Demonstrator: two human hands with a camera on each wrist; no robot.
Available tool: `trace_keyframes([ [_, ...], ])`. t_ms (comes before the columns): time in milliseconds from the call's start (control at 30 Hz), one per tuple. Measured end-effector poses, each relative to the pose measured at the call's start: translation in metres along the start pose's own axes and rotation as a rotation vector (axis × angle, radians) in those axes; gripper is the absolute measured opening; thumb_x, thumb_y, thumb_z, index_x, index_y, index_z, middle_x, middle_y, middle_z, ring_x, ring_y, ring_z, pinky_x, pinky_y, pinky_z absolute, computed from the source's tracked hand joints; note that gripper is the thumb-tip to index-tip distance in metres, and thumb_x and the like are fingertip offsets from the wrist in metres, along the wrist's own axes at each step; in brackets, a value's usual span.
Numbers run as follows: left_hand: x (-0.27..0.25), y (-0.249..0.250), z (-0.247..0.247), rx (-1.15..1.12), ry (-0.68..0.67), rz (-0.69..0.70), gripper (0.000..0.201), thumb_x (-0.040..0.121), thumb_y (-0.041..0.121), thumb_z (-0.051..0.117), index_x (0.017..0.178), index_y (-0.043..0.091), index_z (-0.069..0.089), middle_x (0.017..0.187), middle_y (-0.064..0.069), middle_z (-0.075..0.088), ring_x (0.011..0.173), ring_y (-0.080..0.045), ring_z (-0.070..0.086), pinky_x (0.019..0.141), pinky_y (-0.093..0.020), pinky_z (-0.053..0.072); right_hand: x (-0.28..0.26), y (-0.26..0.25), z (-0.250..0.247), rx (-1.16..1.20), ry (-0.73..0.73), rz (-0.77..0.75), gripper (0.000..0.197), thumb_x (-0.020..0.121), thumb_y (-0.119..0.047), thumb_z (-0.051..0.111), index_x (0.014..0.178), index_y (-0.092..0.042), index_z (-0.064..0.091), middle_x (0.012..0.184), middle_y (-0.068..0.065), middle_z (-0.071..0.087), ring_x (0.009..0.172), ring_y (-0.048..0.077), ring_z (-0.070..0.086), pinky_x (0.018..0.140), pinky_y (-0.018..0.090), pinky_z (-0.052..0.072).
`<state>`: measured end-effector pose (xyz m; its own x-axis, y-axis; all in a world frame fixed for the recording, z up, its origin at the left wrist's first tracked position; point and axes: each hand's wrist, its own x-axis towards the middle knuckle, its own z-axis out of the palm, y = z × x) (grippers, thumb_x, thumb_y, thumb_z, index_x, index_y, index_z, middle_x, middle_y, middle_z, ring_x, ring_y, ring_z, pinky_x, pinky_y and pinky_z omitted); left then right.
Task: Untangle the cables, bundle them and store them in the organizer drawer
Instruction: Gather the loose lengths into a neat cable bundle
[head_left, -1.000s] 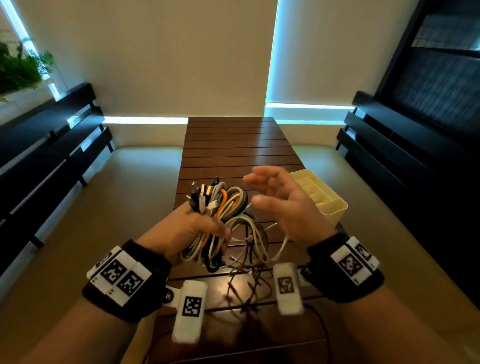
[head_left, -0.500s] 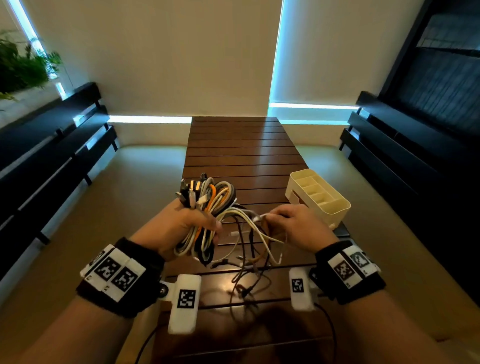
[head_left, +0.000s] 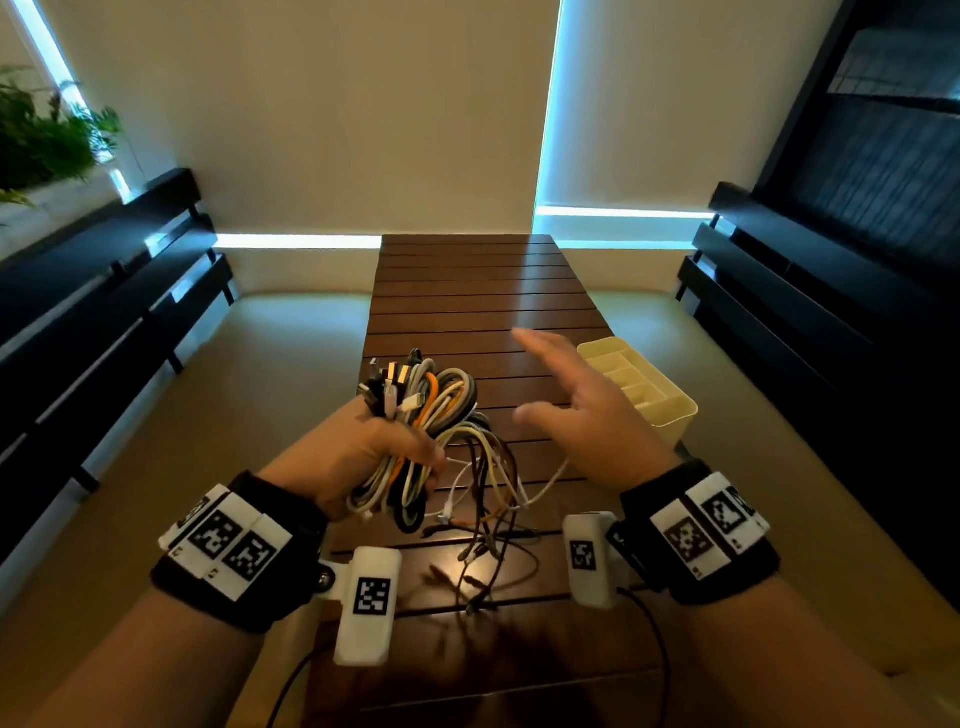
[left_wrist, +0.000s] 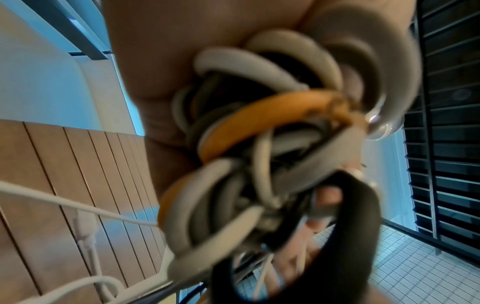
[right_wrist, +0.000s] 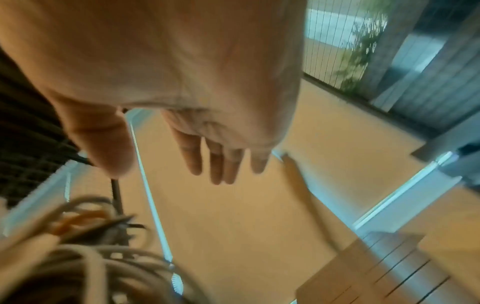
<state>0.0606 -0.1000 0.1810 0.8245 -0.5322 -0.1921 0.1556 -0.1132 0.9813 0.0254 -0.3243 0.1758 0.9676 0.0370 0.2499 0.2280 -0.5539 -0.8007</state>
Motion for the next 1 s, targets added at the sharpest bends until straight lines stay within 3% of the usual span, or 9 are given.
trace_keyframes([
  [67,0.0,0.001,0.003,0.006,-0.051,0.007,0.017,0.063,0.005,0.072,0.08,0.002,0.071,0.071,-0.019,0.067,0.061,-0.029,0.066,0.057,-0.033,0.055,0.0,-0.008,0.013,0.228,-0.153,-0.042,0.091,0.074,-0.04,0.076,0.152,-0.04,0.028,0.15,-0.019,0.042,0.139,-0.001,0.037,0.115,0.034,0.032],
  [167,0.001,0.004,0.005,0.019,-0.115,0.057,0.016,0.063,0.005,0.069,0.078,0.003,0.074,0.078,-0.021,0.069,0.071,-0.033,0.068,0.066,-0.037,0.057,0.003,-0.004,0.03,0.451,-0.292,0.078,0.105,0.066,-0.025,0.089,0.15,-0.041,0.028,0.139,-0.01,0.055,0.13,0.011,0.054,0.111,0.044,0.042],
  [233,-0.001,0.003,0.004,-0.036,-0.082,0.083,0.013,0.063,0.002,0.069,0.076,0.002,0.072,0.075,-0.023,0.066,0.069,-0.033,0.065,0.067,-0.039,0.056,0.004,0.001,0.034,0.469,-0.333,0.168,0.091,0.068,-0.018,0.088,0.144,-0.031,0.04,0.128,-0.002,0.065,0.119,0.014,0.063,0.106,0.046,0.048],
  [367,-0.002,-0.004,-0.01,-0.188,0.049,0.14,0.021,0.058,0.003,0.073,0.078,0.001,0.066,0.065,-0.018,0.062,0.056,-0.026,0.061,0.06,-0.034,0.056,-0.006,0.023,0.042,0.102,-0.431,0.236,0.025,0.086,-0.02,0.074,0.107,-0.029,0.064,0.098,0.0,0.073,0.089,0.016,0.072,0.093,0.045,0.056],
  [467,-0.002,-0.008,-0.019,-0.33,0.074,0.088,0.01,0.06,0.01,0.07,0.068,0.004,0.068,0.065,-0.013,0.061,0.06,-0.024,0.062,0.06,-0.03,0.056,-0.017,0.031,0.047,0.333,-0.233,0.24,0.01,0.09,-0.024,0.07,0.087,-0.031,0.065,0.074,-0.004,0.064,0.067,0.018,0.064,0.074,0.04,0.058],
  [533,-0.002,-0.016,-0.013,-0.414,0.097,0.042,0.009,0.065,0.014,0.064,0.064,0.008,0.07,0.066,-0.01,0.062,0.062,-0.021,0.063,0.059,-0.027,0.056,-0.021,0.025,0.052,0.461,-0.114,0.214,0.008,0.094,-0.034,0.064,0.089,-0.028,0.062,0.065,-0.01,0.053,0.059,0.013,0.05,0.062,0.032,0.049],
  [667,0.0,-0.033,0.019,-0.518,0.111,0.007,0.005,0.064,0.007,0.071,0.068,0.006,0.074,0.069,-0.01,0.065,0.058,-0.017,0.064,0.058,-0.026,0.056,-0.024,0.009,0.059,0.655,0.027,0.335,0.07,0.087,-0.071,0.032,0.113,-0.017,0.067,0.062,-0.01,0.052,0.057,0.006,0.048,0.058,0.024,0.042],
  [833,0.0,-0.041,0.042,-0.567,0.105,0.016,0.015,0.069,0.01,0.065,0.078,0.0,0.072,0.073,-0.013,0.068,0.059,-0.019,0.068,0.055,-0.028,0.057,-0.023,-0.003,0.061,0.637,0.183,0.361,0.056,0.102,-0.057,0.028,0.109,-0.023,0.072,0.079,-0.004,0.07,0.081,0.015,0.066,0.072,0.03,0.054],
  [1000,-0.001,-0.045,0.051,-0.478,0.089,0.068,0.046,0.07,0.014,0.078,0.109,-0.005,0.066,0.097,-0.029,0.066,0.08,-0.036,0.068,0.079,-0.051,0.055,-0.022,-0.008,0.064,0.515,0.206,0.308,0.054,0.102,-0.058,0.024,0.109,-0.028,0.068,0.102,-0.002,0.074,0.095,0.007,0.07,0.087,0.029,0.055],
])
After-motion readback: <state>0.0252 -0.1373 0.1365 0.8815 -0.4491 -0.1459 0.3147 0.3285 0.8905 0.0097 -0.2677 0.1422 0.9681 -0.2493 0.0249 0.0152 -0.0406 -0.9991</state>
